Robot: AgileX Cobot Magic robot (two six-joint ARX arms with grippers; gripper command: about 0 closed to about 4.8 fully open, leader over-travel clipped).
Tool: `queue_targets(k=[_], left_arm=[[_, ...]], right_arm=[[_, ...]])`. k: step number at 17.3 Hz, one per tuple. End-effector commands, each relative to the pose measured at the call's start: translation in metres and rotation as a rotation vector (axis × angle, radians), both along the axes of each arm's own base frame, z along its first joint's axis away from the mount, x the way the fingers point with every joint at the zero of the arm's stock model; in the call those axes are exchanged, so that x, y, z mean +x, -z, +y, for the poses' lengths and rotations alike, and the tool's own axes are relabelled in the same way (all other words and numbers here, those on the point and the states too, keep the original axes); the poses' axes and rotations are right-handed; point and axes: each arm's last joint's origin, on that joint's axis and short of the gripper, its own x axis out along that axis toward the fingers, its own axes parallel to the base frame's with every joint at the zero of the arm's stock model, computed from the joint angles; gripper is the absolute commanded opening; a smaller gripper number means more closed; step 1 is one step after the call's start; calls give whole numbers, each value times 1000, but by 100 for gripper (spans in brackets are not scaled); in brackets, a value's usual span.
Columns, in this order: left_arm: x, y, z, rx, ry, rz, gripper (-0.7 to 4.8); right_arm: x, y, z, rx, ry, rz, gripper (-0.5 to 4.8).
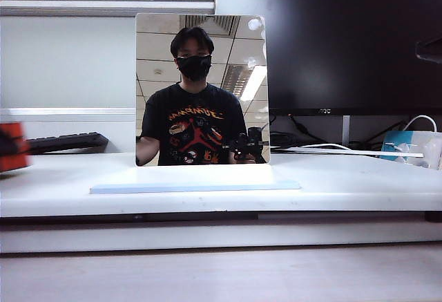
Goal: Move the the Rubik's Cube near the mirror.
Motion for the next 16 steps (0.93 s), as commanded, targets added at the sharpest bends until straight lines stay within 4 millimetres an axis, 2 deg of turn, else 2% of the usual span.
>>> queue_targets(k=[1, 2, 3, 5, 6, 7, 11, 13, 16], left_arm=[[1, -15, -19, -232, 190, -67, 122], [0, -18, -35, -250, 244, -82, 61], [-2, -20, -47, -249, 263, -97, 57], [-12, -25, -91, -235, 307, -129, 57], [-29, -35, -142, -143, 243, -155, 57], [-35, -41, -162, -110, 161, -155, 57], [-28, -46, -213, -74, 148, -87, 57], [-17, -41, -240, -21, 27, -51, 57], [-14, -32, -247, -10, -92, 15, 57]], right_arm=[[0, 0, 0, 5, 1, -9, -1], [0, 0, 0, 5, 1, -9, -1], [0, 0, 0, 5, 1, -9, -1], [0, 0, 0, 5, 1, -9, -1], [0, 0, 0, 5, 1, -9, -1], [0, 0, 0, 5, 1, -9, -1], [0, 0, 0, 5, 8, -9, -1], [1, 0, 0, 6, 22, -10, -1], [1, 0, -1, 6, 28, -12, -1]])
